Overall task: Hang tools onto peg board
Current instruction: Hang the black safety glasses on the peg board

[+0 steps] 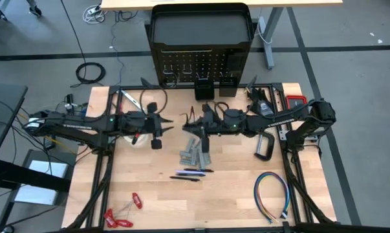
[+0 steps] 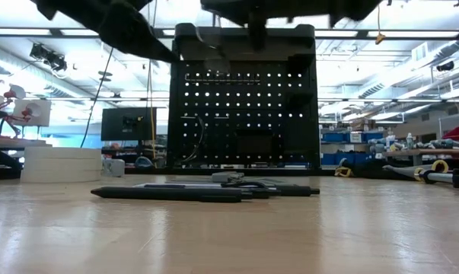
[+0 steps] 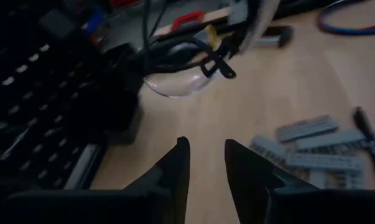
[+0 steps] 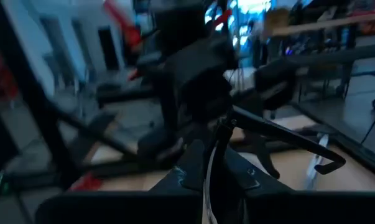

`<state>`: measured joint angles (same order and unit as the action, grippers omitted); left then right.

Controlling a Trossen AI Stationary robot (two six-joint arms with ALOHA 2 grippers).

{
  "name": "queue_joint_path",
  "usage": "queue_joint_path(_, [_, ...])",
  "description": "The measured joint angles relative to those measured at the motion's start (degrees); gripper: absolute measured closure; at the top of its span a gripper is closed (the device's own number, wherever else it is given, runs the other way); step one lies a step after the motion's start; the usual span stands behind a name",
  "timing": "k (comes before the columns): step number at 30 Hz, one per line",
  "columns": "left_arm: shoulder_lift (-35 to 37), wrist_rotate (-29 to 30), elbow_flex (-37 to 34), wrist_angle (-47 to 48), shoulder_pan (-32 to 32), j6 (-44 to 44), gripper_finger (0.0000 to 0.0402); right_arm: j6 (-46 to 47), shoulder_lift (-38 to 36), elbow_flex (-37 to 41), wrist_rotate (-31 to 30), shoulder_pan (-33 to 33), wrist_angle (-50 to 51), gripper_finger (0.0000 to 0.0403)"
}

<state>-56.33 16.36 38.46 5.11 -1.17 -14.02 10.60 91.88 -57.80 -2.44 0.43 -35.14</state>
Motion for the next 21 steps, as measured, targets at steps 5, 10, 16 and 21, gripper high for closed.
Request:
queue_joint_path(5, [2.7, 4.1, 0.0, 3.0, 0.0, 2.4, 0.0295, 2.8, 6.6, 0.0, -0.1, -3.4, -10.0, 0.0372])
queue_joint_path(10, [3.1, 6.2, 0.0, 4.9, 0.0, 2.5, 0.0295, 3.3, 11.1, 0.0, 0.1, -8.5, -23.4, 0.0373])
queue_joint_path(16, [3.2, 7.7, 0.0, 5.2, 0.0, 2.5, 0.0295, 8.6, 16.6, 0.0, 0.1, -15.7, -30.7, 0.0373])
queue_joint_path(21, [3.2, 7.8, 0.0, 5.2, 0.0, 2.5, 0.0295, 13.9, 21.3, -0.4, -1.5, -20.6, -35.7, 0.0373])
